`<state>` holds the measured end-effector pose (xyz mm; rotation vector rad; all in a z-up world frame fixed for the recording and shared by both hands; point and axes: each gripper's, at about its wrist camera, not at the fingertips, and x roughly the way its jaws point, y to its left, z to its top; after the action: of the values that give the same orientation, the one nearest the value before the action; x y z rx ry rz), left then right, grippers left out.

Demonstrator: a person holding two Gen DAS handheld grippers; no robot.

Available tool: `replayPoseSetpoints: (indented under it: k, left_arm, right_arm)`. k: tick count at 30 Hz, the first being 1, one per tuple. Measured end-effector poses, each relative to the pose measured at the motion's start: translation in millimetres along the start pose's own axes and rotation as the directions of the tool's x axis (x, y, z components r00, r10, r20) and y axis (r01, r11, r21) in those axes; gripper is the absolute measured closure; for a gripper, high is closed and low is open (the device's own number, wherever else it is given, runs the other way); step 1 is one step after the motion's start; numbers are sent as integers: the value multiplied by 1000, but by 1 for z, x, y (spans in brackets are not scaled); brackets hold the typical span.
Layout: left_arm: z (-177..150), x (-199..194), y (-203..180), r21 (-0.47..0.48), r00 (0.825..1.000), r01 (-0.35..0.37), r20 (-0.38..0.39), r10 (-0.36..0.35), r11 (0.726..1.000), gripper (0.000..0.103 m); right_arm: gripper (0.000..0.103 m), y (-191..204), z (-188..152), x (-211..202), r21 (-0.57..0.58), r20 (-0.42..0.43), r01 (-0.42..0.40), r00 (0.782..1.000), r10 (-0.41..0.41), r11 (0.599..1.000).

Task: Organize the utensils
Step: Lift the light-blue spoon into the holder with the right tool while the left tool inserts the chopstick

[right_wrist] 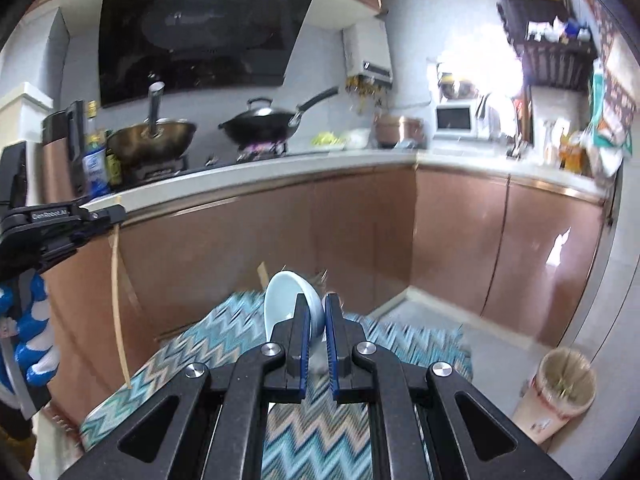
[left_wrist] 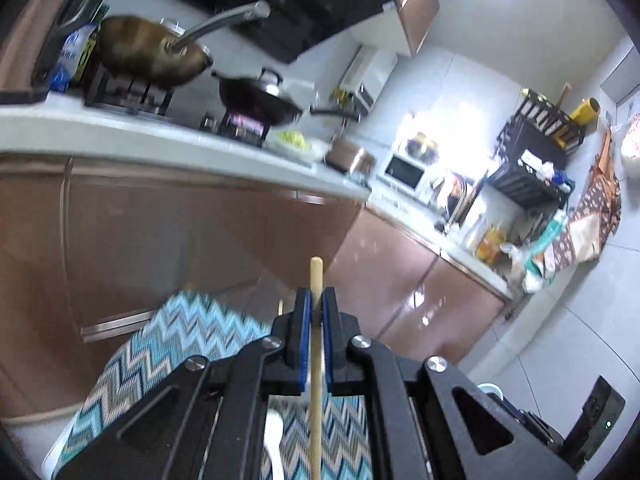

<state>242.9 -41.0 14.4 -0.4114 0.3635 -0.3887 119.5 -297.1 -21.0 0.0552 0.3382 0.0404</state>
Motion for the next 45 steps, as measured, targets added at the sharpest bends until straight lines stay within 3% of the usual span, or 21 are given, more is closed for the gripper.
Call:
replayPoseSetpoints:
  k: [5,9,16,22,31,32,35,45]
  left_arm:
    - [17,53,-12,20,990,-30,137,27,999,98]
    - [17,101,-19,26,980,-45,196,39,999,98]
    - [-8,186,-11,47,978,-88,193,77,995,98]
    - [-34,232,-2,68,980,-119,170,106,991,98]
    - [-66,245,10,98,979,-152,149,137,984,96]
    - [-68,244,11,98,980,-152,144,137,984,96]
    - [-69,233,13,107,980,-155,144,139,982,85]
    - [-38,153,14,117,972,-183,171,161,976,50]
  right_arm:
    - [95,-7,22,48,4,119,61,991,-61,998]
    - [95,-11,26,101,10,180,121,976,-121,993]
    - [95,-15,4,183,3,172,195,966,-192,981]
    - [95,-14,-13,219,1,161,226,961,-223,974]
    - [91,-10,-41,235,12,105,189,976,-189,982]
    - [86,-9,-43,233,12,107,185,977,-185,983]
    - [69,-6,-42,224,9,118,181,976,-181,983]
    - [58,-6,-14,165,72,155,167,972,-176,983]
